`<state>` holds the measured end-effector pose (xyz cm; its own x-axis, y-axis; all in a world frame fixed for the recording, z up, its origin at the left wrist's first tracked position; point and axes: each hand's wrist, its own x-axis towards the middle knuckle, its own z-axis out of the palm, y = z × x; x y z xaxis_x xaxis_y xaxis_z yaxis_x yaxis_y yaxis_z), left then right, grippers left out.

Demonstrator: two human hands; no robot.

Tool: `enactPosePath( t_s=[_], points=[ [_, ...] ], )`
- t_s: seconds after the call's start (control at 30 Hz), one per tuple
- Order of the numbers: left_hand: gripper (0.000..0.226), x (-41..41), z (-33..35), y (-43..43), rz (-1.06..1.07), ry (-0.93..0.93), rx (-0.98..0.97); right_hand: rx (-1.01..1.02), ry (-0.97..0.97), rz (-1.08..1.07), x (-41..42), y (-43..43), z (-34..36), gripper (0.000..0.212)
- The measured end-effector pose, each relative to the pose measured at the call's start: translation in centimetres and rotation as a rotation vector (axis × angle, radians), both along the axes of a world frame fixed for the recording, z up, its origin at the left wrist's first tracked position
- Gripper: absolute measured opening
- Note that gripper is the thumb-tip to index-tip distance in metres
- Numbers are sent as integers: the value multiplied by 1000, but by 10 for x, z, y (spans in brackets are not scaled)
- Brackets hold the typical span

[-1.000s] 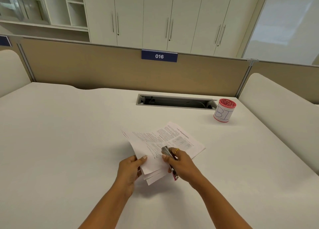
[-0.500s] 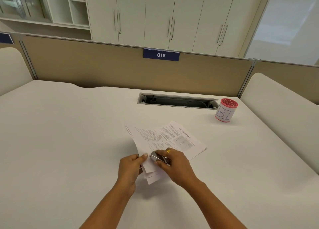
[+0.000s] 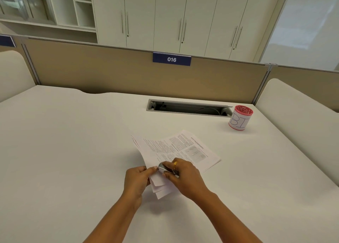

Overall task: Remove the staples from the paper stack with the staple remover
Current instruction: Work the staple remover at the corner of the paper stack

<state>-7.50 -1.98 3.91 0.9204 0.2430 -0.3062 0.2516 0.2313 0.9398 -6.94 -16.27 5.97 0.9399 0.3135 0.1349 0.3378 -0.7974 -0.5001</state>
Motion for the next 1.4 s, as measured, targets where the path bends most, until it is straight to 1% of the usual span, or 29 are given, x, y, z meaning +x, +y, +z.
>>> enactPosePath(
  t_s=[0.07, 0.2, 0.3, 0.43, 0.5, 0.63, 0.77, 0.87, 1.13, 1.27, 1.4],
  points=[
    [4, 0, 0, 1, -1, 6, 0, -18, -7, 5, -1, 2, 0, 35],
    [9, 1, -1, 1, 18, 4, -7, -28, -32, 7, -2, 5, 0, 33],
    [5, 1, 0, 2, 18, 1, -8, -32, -44, 0, -2, 6, 0, 32],
    [13, 2, 0, 1, 8, -2, -26, 35, -18, -27, -2, 6, -3, 34],
    [12, 2, -1, 0, 6, 1, -24, 74, 7, -40, -2, 6, -5, 34],
    [17, 1, -2, 0, 5, -5, -18, 145, 73, -82, 1, 6, -8, 35],
    [22, 1, -4, 1, 1, -9, -20, 222, 168, -91, 2, 6, -9, 29],
    [24, 1, -4, 1, -4, -10, -18, 299, 235, -126, 3, 7, -9, 31],
    [22, 0, -4, 2, -5, -18, 20, 436, 370, -135, 6, 9, -9, 36],
    [18, -1, -4, 1, -8, -24, 40, 498, 439, -122, 7, 8, -7, 30],
    [16, -3, -3, 0, -15, -25, 54, 517, 512, -118, 6, 4, -1, 27]
  ],
)
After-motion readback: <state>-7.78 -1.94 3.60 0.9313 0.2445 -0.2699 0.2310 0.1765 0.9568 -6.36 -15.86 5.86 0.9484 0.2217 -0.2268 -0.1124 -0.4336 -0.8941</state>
